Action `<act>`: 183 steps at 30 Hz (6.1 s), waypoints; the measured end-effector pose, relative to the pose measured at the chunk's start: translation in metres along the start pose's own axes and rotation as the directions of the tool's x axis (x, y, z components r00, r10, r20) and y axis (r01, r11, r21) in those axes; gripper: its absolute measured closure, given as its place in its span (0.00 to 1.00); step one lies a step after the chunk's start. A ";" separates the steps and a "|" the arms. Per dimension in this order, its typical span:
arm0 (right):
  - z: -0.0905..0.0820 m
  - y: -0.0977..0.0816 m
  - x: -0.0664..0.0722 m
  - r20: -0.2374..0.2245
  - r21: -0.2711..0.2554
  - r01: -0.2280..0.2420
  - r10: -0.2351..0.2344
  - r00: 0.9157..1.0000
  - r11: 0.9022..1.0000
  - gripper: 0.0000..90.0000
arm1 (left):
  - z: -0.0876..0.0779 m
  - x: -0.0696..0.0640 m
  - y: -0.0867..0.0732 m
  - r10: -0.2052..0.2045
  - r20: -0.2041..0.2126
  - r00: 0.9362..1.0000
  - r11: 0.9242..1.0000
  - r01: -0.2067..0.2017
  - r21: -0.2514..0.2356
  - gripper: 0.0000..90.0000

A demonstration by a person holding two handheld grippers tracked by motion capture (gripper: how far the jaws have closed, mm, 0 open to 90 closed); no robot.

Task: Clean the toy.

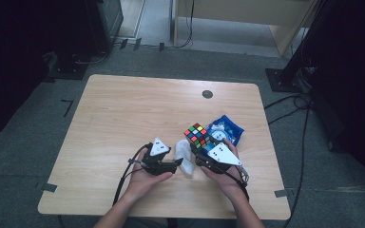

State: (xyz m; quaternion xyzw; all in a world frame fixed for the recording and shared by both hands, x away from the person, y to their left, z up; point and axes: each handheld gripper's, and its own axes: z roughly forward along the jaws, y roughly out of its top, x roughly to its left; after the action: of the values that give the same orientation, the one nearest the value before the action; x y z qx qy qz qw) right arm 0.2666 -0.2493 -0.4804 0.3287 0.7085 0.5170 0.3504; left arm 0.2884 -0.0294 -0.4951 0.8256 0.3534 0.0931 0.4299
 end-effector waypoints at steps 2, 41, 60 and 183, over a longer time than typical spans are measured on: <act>0.000 0.000 0.000 -0.006 -0.002 -0.002 0.002 1.000 1.000 0.38 | 0.010 -0.002 0.000 -0.004 -0.023 1.000 1.000 0.005 0.024 0.46; 0.005 -0.001 0.015 -0.081 -0.006 0.029 -0.030 0.996 1.000 0.38 | -0.039 0.058 -0.042 0.078 -0.192 0.978 0.993 -0.058 0.106 0.53; 0.015 -0.003 0.052 -0.202 0.037 0.052 -0.043 0.978 0.998 0.38 | -0.112 0.038 -0.007 0.015 0.011 1.000 0.922 -0.010 -0.388 0.98; 0.011 0.008 0.093 -0.149 -0.111 0.298 -0.313 0.938 0.948 0.37 | -0.094 0.020 0.010 -0.094 0.149 0.984 0.979 0.118 -0.165 0.38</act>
State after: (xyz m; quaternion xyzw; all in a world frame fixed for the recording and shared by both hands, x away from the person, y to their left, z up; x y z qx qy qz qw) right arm 0.2265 -0.1644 -0.4894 0.1552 0.7542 0.5120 0.3807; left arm 0.2650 0.0403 -0.4325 0.7695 0.3564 0.0418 0.5284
